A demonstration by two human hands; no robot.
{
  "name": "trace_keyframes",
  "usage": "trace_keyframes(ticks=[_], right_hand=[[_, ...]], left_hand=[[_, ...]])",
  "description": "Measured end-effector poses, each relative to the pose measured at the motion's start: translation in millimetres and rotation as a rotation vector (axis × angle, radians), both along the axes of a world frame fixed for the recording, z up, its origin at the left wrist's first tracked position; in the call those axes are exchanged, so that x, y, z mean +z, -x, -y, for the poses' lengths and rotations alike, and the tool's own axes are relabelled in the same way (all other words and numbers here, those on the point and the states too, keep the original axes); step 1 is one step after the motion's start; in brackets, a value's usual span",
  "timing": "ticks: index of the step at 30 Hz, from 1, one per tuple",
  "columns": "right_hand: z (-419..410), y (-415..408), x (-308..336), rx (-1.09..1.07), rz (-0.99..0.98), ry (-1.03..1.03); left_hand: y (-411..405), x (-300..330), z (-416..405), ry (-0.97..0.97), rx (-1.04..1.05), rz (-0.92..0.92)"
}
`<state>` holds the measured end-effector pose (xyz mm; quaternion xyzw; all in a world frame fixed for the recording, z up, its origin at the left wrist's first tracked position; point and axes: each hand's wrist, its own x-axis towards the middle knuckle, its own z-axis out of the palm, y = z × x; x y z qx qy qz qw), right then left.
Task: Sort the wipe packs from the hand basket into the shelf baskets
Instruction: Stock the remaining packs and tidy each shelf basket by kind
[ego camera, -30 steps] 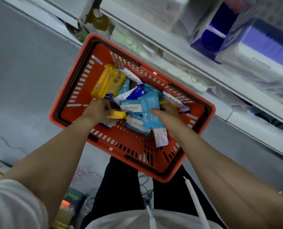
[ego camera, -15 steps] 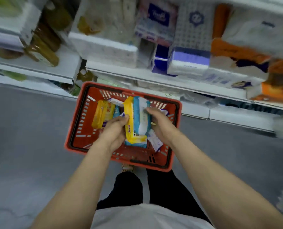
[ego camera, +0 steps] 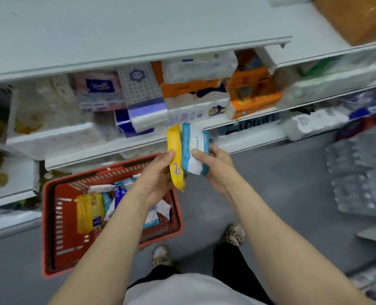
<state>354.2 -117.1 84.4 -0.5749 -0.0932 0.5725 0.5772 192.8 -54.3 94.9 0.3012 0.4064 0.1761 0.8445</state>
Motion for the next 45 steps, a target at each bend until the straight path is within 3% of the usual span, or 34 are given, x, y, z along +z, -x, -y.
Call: trace_keyframes(ticks=[6,11,20,32,45], right_hand=[[54,-128,40,-0.203,0.091,-0.11],[115,-260,74,-0.361,0.186,-0.159],[173,-435,108,-0.493,0.235,-0.254],[64,-643,146,-0.433,0.407,-0.312],[-53,-872,183,-0.419,0.578,-0.299]], left_hand=[[-141,41,25,-0.121,-0.138,-0.009],[-277,68,60,-0.287,-0.035,-0.107],[-464,97,91,-0.47,0.046,-0.055],[-668,139,-21,-0.671,0.156,0.101],[-860,166,-129,-0.618,0.296,0.015]])
